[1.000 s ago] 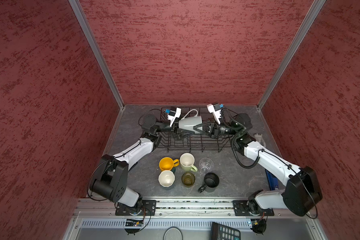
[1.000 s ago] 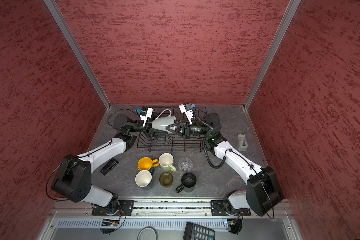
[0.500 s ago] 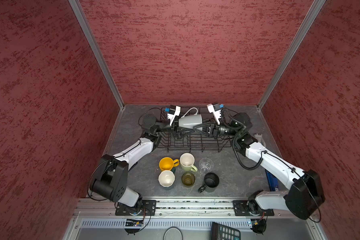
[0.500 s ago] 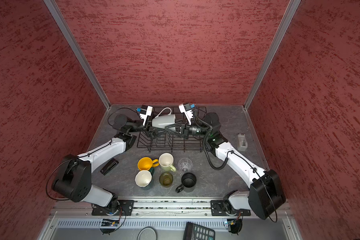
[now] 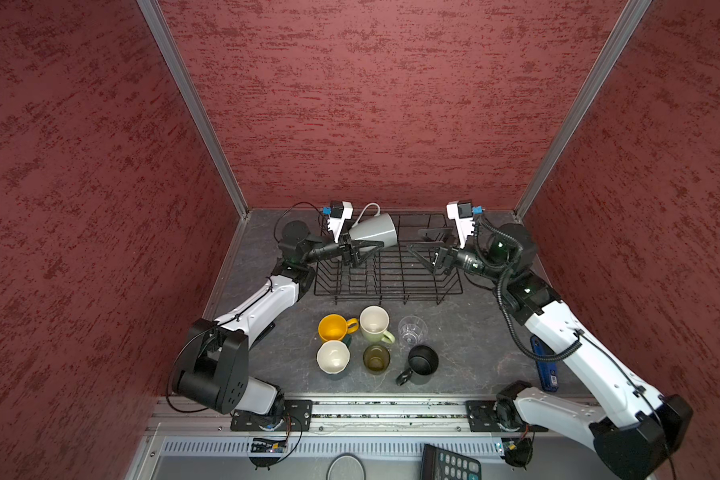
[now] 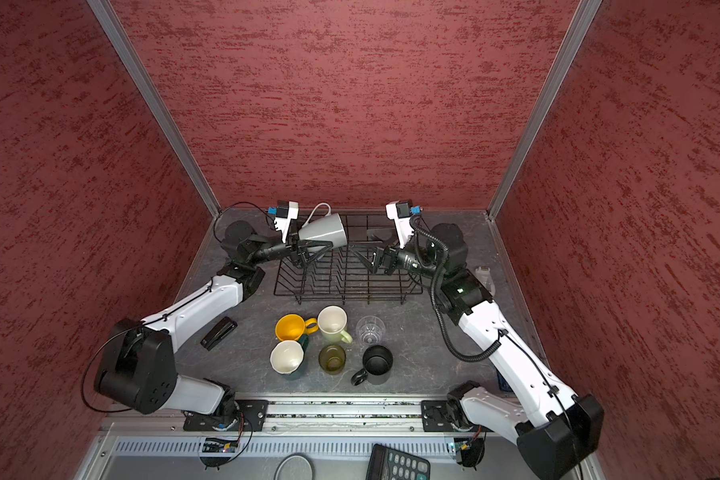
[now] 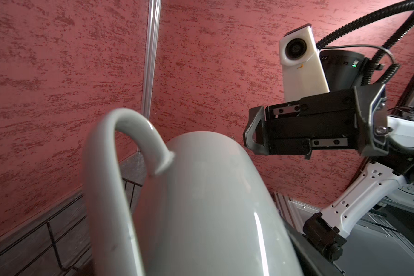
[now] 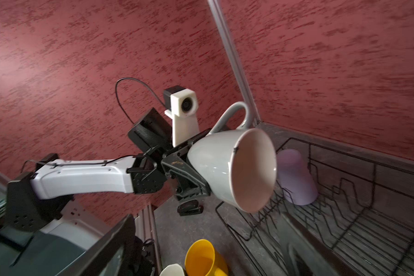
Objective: Load cups into a dish rack
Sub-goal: Pick up the cup from the bottom-right of the table, then place the cup upside down at the dish rack.
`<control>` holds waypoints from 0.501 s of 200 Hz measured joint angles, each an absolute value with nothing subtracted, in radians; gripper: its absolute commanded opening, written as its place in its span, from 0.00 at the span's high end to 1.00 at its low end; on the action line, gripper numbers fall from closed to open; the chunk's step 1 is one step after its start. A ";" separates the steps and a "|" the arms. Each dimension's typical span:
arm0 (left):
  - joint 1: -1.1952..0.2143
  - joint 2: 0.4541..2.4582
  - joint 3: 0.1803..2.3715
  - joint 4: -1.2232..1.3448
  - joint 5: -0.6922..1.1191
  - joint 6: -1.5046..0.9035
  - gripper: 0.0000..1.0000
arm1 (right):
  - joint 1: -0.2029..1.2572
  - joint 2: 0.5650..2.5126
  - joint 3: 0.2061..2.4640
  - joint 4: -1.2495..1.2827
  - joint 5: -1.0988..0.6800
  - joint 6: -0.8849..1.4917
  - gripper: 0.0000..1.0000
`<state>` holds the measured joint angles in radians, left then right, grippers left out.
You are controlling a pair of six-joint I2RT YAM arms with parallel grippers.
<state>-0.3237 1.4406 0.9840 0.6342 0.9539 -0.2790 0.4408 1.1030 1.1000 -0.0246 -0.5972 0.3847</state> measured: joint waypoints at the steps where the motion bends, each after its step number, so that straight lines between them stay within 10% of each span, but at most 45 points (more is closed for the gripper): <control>1: -0.324 1.441 0.984 0.634 0.954 -0.279 1.00 | 0.440 1.103 1.101 -0.029 -0.592 0.384 0.03; 100: -0.321 1.472 1.372 -0.161 0.707 -0.049 1.00 | 0.352 1.160 1.109 -0.258 -0.323 0.377 0.03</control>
